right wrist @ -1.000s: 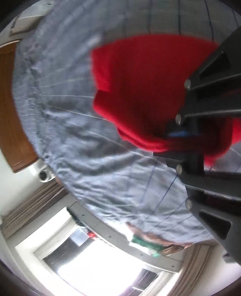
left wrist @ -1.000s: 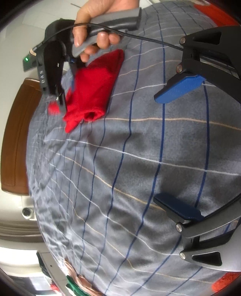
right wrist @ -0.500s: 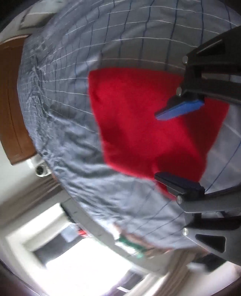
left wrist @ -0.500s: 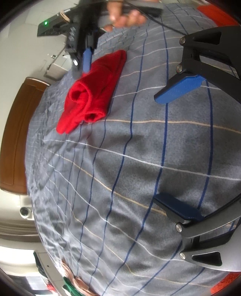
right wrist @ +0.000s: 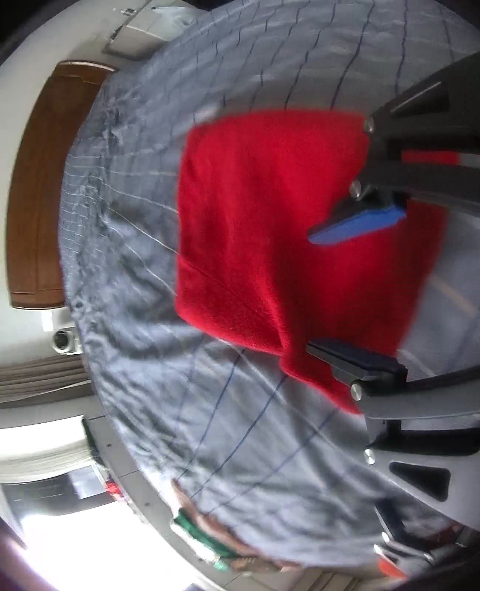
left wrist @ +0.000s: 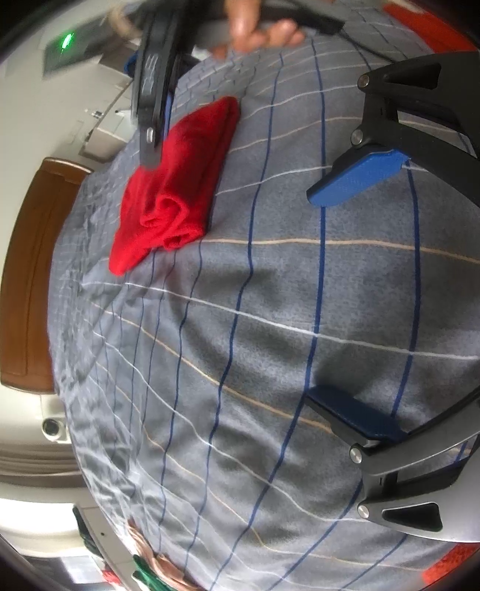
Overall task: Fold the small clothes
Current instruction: 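Grasp the sweater bundle with both grippers, fold it once more, release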
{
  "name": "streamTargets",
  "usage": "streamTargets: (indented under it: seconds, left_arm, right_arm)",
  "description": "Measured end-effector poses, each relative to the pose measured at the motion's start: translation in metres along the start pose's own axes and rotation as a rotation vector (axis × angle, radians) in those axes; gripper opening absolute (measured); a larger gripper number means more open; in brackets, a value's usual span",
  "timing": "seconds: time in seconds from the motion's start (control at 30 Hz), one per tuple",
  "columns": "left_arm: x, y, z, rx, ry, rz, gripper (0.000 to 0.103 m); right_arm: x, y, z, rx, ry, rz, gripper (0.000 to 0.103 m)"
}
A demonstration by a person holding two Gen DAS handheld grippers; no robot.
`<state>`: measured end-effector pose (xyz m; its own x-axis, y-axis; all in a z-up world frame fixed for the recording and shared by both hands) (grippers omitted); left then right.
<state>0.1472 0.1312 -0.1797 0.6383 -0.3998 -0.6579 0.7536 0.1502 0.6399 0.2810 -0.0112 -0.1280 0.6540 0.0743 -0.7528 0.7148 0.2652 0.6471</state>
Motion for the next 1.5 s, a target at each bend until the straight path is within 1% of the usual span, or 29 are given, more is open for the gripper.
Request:
streamTargets:
  seconds: [0.03,0.07,0.1,0.17,0.2,0.23,0.3,0.33,0.37,0.4,0.43,0.5,0.57,0.6,0.63,0.77,0.87,0.93,0.97,1.0,1.03,1.07,1.1,1.13,1.17,1.23,1.4,1.43,1.5]
  left_arm:
    - [0.000,0.000,0.001,0.003,0.000,-0.001,0.098]
    - [0.001,-0.001,0.001,0.010,0.005,-0.003,0.098]
    - [0.001,-0.001,0.002,0.016,0.010,-0.005,0.098]
    - [-0.002,0.000,0.004,0.013,-0.007,-0.005,0.098]
    - [-0.007,0.002,0.005,-0.005,-0.040,0.004,0.098]
    - [-0.014,0.008,0.005,-0.027,-0.086,0.023,0.098]
    - [-0.022,0.024,0.006,-0.059,-0.159,0.052,0.099]
    - [-0.022,0.040,0.008,-0.068,-0.213,0.057,0.099]
    - [-0.019,0.051,0.011,-0.066,-0.236,0.050,0.100]
    - [-0.012,0.065,0.014,-0.060,-0.264,0.030,0.100]
    - [0.002,0.083,0.021,-0.050,-0.311,-0.020,0.100]
    - [0.028,0.108,0.033,-0.022,-0.362,-0.078,0.100]
    - [0.059,0.130,0.041,0.019,-0.361,-0.132,0.100]
    - [0.069,0.137,0.041,0.023,-0.350,-0.148,0.099]
    - [0.087,0.147,0.039,0.017,-0.330,-0.176,0.099]
    - [0.128,0.162,0.021,-0.009,-0.218,-0.238,0.099]
    - [0.153,0.160,0.010,-0.020,-0.166,-0.298,0.099]
    - [0.165,0.157,0.005,-0.048,-0.168,-0.323,0.100]
    - [0.169,0.157,0.004,-0.068,-0.177,-0.322,0.101]
    - [0.171,0.157,0.004,-0.081,-0.182,-0.310,0.100]
    - [0.172,0.157,0.008,-0.082,-0.200,-0.300,0.083]
    - [0.174,0.157,0.014,-0.071,-0.233,-0.304,0.039]
    - [0.175,0.156,0.022,-0.066,-0.271,-0.315,0.023]
    - [0.173,0.156,0.028,-0.049,-0.258,-0.308,0.020]
    - [0.168,0.158,0.033,-0.012,-0.224,-0.289,0.018]
    - [0.154,0.162,0.041,0.031,-0.208,-0.252,0.017]
    - [0.097,0.186,0.059,0.070,-0.246,-0.118,0.018]
    - [0.091,0.190,0.062,0.078,-0.246,-0.105,0.022]
    - [0.095,0.187,0.063,0.088,-0.213,-0.129,0.049]
  right_arm:
    - [-0.010,-0.005,0.009,0.008,-0.002,0.019,0.056]
    - [-0.011,-0.008,0.013,0.009,-0.009,0.020,0.062]
    - [-0.008,-0.016,0.017,0.003,-0.019,-0.002,0.068]
    - [0.008,-0.033,0.022,-0.014,-0.007,-0.089,0.069]
    - [0.014,-0.043,0.026,-0.003,0.016,-0.137,0.069]
    - [0.014,-0.047,0.030,0.020,0.040,-0.148,0.069]
    - [0.001,-0.050,0.045,0.087,0.103,-0.114,0.070]
    - [-0.006,-0.049,0.054,0.115,0.123,-0.092,0.074]
    - [-0.011,-0.047,0.064,0.138,0.129,-0.073,0.084]
    - [-0.014,-0.043,0.077,0.167,0.124,-0.050,0.089]
    - [-0.015,-0.040,0.087,0.186,0.120,-0.038,0.089]
    - [-0.011,-0.029,0.109,0.241,0.127,-0.038,0.089]
    - [-0.001,-0.018,0.128,0.318,0.159,-0.047,0.089]
    - [0.005,-0.013,0.133,0.354,0.194,-0.052,0.089]
    - [0.015,-0.007,0.137,0.398,0.246,-0.076,0.089]
    - [0.057,0.003,0.137,0.492,0.352,-0.171,0.089]
    - [0.090,0.004,0.127,0.500,0.365,-0.225,0.089]
    - [0.112,0.003,0.117,0.500,0.374,-0.268,0.089]
    - [0.119,0.003,0.114,0.507,0.366,-0.269,0.087]
    - [0.122,0.004,0.112,0.507,0.346,-0.258,0.078]
    - [0.123,0.008,0.109,0.483,0.317,-0.246,0.068]
    - [0.122,0.012,0.103,0.427,0.276,-0.236,0.038]
    - [0.117,0.016,0.096,0.351,0.214,-0.207,0.034]
    - [0.107,0.022,0.086,0.254,0.143,-0.158,0.032]
    - [0.095,0.027,0.074,0.147,0.073,-0.101,0.029]
    - [0.069,0.036,0.054,0.009,-0.019,0.017,0.028]
    - [0.009,0.059,0.053,0.011,-0.007,0.205,0.027]
    - [0.001,0.063,0.056,0.023,0.004,0.230,0.027]
    - [-0.003,0.068,0.067,0.079,0.043,0.218,0.028]
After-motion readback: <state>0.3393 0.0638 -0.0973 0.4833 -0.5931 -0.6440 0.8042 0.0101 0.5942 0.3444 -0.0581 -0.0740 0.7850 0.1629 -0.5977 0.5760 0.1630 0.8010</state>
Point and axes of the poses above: each gripper's, at about its wrist camera, not at the fingertips, and x roughly the way its jaws point, z to its right, y to its top, the point moved 6 cm from there along x, roughly the way its jaws point, and after that the axes turned 15 degrees about -y, right-handed, at the moved point
